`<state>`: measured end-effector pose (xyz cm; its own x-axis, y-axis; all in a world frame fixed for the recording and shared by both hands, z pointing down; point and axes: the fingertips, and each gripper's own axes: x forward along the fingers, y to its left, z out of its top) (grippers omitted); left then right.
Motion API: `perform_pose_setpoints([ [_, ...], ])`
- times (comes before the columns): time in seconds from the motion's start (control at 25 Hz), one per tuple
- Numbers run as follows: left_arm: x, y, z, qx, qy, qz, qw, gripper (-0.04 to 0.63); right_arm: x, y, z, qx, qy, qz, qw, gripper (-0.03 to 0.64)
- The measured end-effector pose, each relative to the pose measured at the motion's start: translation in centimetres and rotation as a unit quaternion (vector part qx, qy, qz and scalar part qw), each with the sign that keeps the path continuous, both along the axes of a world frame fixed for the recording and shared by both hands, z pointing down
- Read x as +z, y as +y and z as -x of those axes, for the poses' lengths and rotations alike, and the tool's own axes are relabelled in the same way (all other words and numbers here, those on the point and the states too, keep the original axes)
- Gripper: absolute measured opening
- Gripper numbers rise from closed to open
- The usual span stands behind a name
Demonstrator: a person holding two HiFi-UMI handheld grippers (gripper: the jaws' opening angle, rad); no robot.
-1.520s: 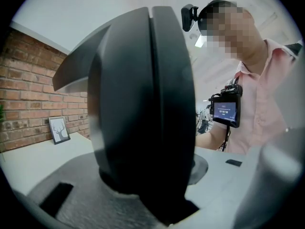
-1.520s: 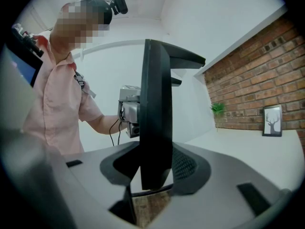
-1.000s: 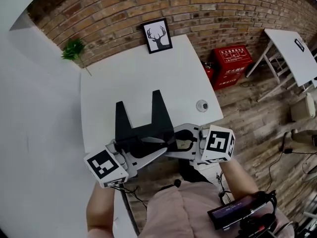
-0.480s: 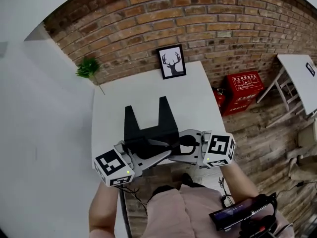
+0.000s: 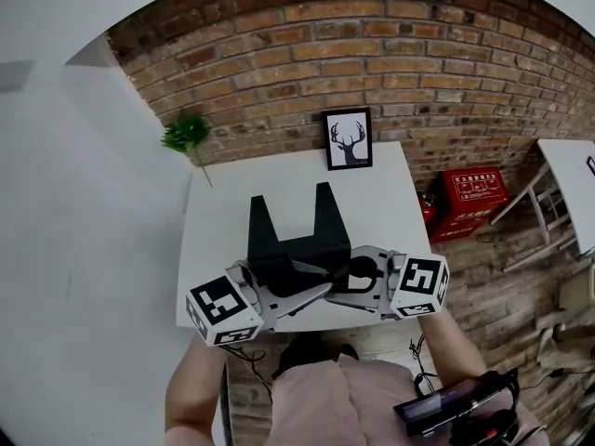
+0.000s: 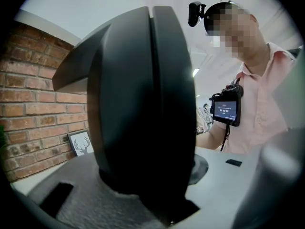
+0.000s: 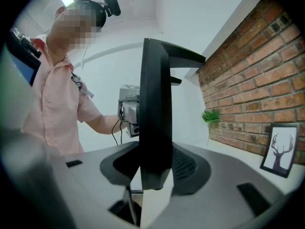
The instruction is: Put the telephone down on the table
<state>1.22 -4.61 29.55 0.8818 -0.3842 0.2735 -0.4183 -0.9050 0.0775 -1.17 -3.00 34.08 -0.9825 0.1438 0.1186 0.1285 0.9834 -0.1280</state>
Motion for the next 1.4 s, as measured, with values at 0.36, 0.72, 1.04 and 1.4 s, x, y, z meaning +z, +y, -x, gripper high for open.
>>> perform_pose_setpoints([
  [0.36, 3.2, -5.6, 5.1, 0.009, 0.02, 0.041, 0.9989, 0.172, 3.1, -5.3, 4.9, 0.013, 0.02, 0.041, 0.999, 0.175],
  [0.72, 2.6, -10.8, 9.9, 0.028, 0.026, 0.048, 0.9981, 0.172, 2.4, -10.5, 9.8, 0.036, 0.023, 0.047, 0.998, 0.176],
  [1.04, 2.2, -13.8, 11.9, 0.047, 0.023, 0.047, 0.9975, 0.172, 1.9, -13.6, 11.9, 0.055, 0.021, 0.045, 0.997, 0.176],
  [1.4, 4.0, -15.2, 11.5, 0.037, 0.032, 0.075, 0.996, 0.172, 3.7, -14.7, 11.4, 0.043, 0.034, 0.073, 0.996, 0.176],
])
